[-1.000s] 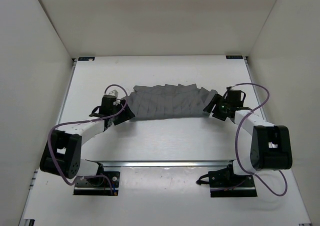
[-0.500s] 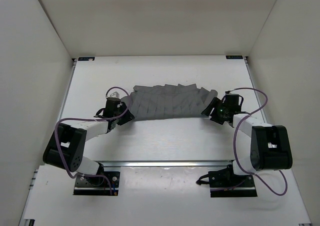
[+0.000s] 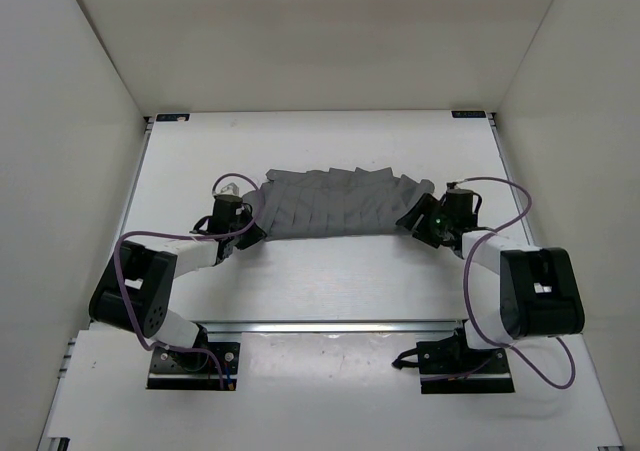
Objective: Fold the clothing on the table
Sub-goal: Fold the skirt
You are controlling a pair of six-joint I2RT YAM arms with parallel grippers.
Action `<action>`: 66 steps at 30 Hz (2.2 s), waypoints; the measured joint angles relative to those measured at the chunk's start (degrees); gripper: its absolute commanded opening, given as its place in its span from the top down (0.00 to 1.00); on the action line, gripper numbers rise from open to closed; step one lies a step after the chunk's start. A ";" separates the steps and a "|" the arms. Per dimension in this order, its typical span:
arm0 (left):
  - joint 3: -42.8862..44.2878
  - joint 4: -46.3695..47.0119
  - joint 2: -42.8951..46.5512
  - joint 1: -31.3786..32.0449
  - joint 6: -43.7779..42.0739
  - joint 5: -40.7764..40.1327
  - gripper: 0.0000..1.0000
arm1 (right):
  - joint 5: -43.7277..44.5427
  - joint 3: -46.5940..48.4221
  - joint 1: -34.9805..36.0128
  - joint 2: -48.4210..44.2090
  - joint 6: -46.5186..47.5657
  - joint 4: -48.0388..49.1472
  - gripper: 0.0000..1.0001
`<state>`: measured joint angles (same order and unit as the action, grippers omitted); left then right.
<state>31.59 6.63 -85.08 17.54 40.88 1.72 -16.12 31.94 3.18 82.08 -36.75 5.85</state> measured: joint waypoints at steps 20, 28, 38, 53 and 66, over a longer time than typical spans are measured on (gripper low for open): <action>-0.04 0.48 -0.13 1.22 -1.22 0.28 1.00 | -3.82 4.90 3.74 -1.07 5.49 4.96 1.00; -1.44 2.23 0.35 2.25 -0.70 0.35 1.00 | -17.35 26.91 18.58 8.07 14.01 7.43 1.00; -3.39 2.49 2.27 1.75 -0.35 0.46 1.00 | -31.19 49.31 29.46 31.67 22.40 -4.72 1.00; -3.91 3.32 2.38 1.70 -0.31 0.61 1.00 | -36.74 56.85 37.11 40.50 24.74 -11.37 1.00; -5.79 3.54 4.39 -0.70 -0.63 2.82 0.99 | -33.64 61.24 37.79 47.93 24.35 -13.66 0.98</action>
<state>25.80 10.17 -80.68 16.84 40.25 4.54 -49.76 93.19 40.97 130.02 -12.40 -7.81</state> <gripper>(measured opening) 0.033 0.021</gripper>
